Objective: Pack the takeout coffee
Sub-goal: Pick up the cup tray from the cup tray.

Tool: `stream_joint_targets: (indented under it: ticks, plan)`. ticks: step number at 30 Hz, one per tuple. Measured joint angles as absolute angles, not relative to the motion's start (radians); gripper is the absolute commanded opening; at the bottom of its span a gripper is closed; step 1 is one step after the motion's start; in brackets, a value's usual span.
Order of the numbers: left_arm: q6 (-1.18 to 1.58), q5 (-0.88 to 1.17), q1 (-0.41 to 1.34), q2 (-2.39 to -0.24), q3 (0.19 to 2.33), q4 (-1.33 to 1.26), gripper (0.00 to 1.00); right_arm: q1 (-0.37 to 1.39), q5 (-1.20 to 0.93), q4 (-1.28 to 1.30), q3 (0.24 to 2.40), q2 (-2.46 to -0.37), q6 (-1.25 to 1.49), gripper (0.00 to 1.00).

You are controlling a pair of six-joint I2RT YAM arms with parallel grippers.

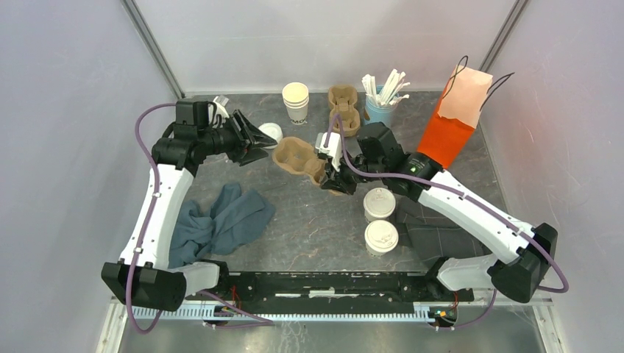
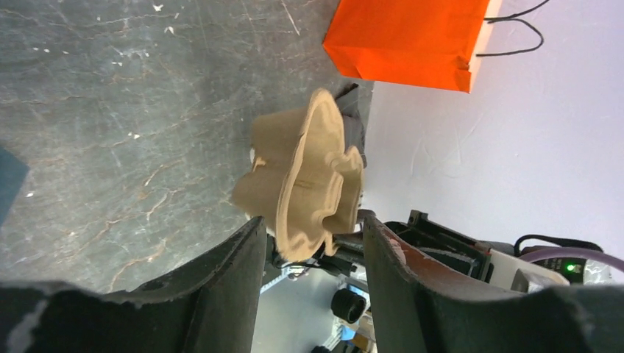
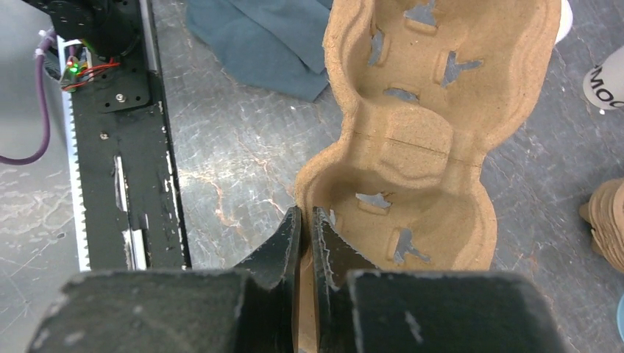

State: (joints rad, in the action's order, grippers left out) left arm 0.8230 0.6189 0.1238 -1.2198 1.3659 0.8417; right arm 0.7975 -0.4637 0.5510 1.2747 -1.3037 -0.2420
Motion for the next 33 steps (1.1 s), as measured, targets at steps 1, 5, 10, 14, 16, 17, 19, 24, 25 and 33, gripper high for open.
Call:
stream_joint_targets:
  ticks: [1,5,10,14,16,17,19,24,25,33]
  plan:
    - [0.832,0.63,0.124,-1.217,1.356,0.828,0.57,0.802,-0.467,0.552,1.273,-1.301,-0.242,0.1]
    - [0.867,0.646,0.124,-1.216,1.336,0.775,0.58,0.816,-0.474,0.557,1.27,-1.282,-0.242,0.1]
    - [0.879,0.657,0.124,-1.215,1.335,0.756,0.63,0.823,-0.479,0.559,1.266,-1.253,-0.245,0.1]
    - [0.886,0.659,0.124,-1.215,1.335,0.753,0.62,0.828,-0.484,0.56,1.265,-1.248,-0.249,0.1]
    - [0.889,0.667,0.124,-1.216,1.334,0.752,0.57,0.832,-0.492,0.56,1.265,-1.248,-0.252,0.1]
    - [0.89,0.673,0.124,-1.216,1.334,0.752,0.55,0.835,-0.496,0.56,1.265,-1.248,-0.252,0.1]
    - [0.89,0.688,0.124,-1.217,1.334,0.75,0.5,0.838,-0.5,0.56,1.265,-1.248,-0.255,0.1]
    - [0.891,0.711,0.124,-1.218,1.326,0.749,0.4,0.841,-0.506,0.561,1.265,-1.248,-0.262,0.1]
    - [0.89,0.713,0.124,-1.219,1.323,0.752,0.39,0.841,-0.507,0.561,1.265,-1.248,-0.264,0.1]
    - [0.886,0.718,0.124,-1.249,1.321,0.783,0.37,0.843,-0.51,0.564,1.265,-1.254,-0.274,0.1]
